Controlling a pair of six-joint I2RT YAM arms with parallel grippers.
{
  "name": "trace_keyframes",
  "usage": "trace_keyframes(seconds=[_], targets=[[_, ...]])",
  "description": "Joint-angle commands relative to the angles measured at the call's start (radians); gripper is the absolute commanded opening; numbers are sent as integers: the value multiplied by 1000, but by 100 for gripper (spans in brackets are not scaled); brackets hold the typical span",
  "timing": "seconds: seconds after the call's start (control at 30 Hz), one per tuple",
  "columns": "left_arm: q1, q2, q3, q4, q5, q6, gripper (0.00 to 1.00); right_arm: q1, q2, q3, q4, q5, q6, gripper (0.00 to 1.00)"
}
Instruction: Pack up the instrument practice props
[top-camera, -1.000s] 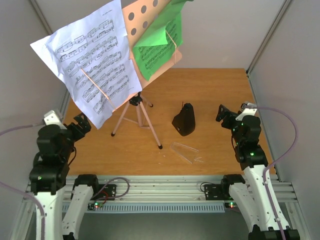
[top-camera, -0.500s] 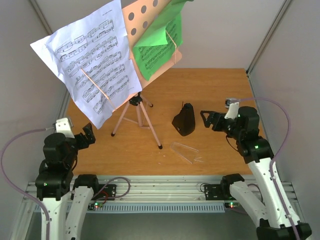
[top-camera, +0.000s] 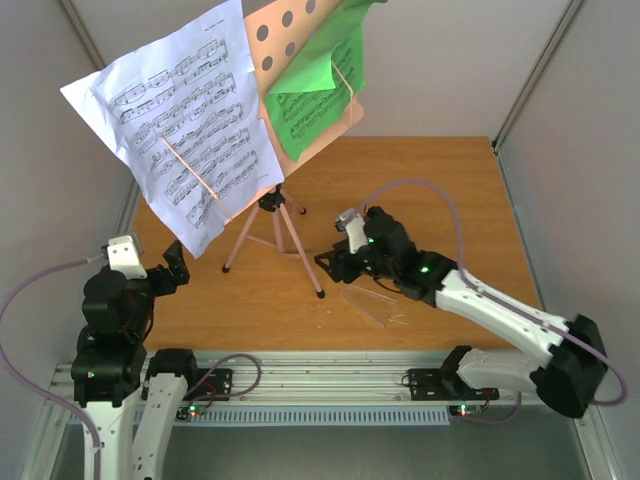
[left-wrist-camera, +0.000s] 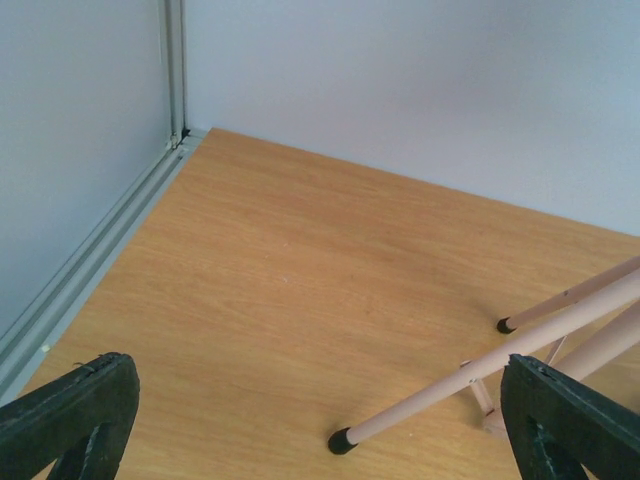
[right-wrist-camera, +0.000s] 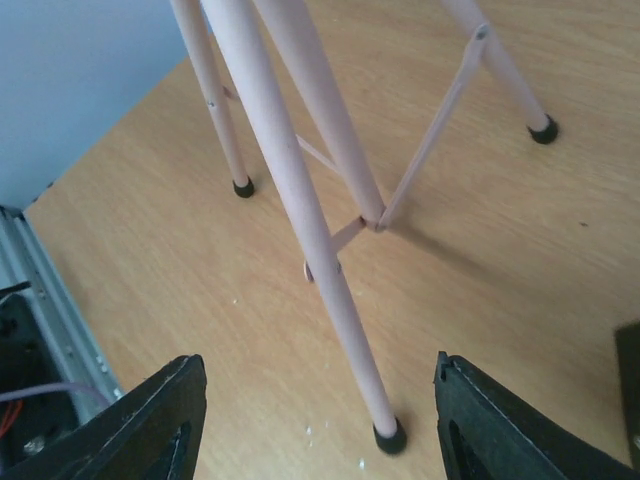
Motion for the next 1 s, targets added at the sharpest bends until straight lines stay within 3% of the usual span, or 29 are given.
trace_keyframes(seconds=[0.0, 0.2, 0.5, 0.9, 0.97], targets=[[-1, 33, 28, 108, 31, -13, 99, 74, 136, 23, 241, 46, -70, 63], [-1, 51, 13, 100, 14, 2, 99, 106, 292, 61, 398, 91, -122, 58], [0, 47, 7, 100, 24, 6, 99, 106, 369, 78, 463, 161, -169, 51], [0, 47, 3, 97, 25, 7, 99, 109, 438, 101, 537, 184, -189, 3], [0, 47, 3, 96, 23, 6, 99, 109, 447, 104, 548, 240, -183, 1]])
